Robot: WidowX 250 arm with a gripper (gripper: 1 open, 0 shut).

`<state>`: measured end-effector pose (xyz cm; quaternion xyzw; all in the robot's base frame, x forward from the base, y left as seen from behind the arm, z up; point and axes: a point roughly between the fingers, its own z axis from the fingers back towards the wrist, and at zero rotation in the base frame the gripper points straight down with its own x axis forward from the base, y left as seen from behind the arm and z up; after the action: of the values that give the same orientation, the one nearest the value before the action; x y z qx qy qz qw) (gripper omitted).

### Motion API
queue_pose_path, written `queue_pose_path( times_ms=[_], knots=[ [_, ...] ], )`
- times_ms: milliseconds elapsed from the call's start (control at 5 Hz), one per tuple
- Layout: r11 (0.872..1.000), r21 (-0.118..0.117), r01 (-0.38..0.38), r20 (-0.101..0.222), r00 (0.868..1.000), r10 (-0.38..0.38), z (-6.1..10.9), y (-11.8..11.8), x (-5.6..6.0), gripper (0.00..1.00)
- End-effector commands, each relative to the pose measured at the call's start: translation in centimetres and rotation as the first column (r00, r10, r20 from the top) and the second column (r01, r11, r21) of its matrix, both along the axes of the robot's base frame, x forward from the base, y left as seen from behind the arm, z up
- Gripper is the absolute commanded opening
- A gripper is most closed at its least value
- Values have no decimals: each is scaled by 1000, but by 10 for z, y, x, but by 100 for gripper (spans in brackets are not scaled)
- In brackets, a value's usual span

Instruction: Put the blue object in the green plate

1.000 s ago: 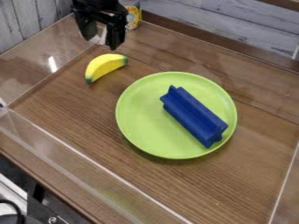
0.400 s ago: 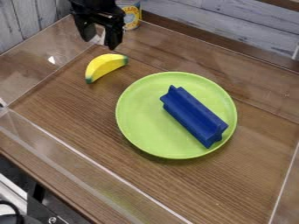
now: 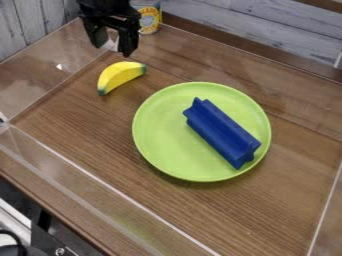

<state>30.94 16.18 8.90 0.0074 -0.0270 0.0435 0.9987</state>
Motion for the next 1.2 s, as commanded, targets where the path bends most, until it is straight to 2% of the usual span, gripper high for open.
queue_pose_path(
  times_ms=[0, 200, 1000],
  knots=[
    [1000, 19, -19, 50, 999, 18, 16, 7, 6, 100],
    [1000, 10, -28, 47, 999, 27, 16, 7, 6, 100],
    [997, -7, -74, -34, 997, 74, -7, -15, -2, 100]
  ],
)
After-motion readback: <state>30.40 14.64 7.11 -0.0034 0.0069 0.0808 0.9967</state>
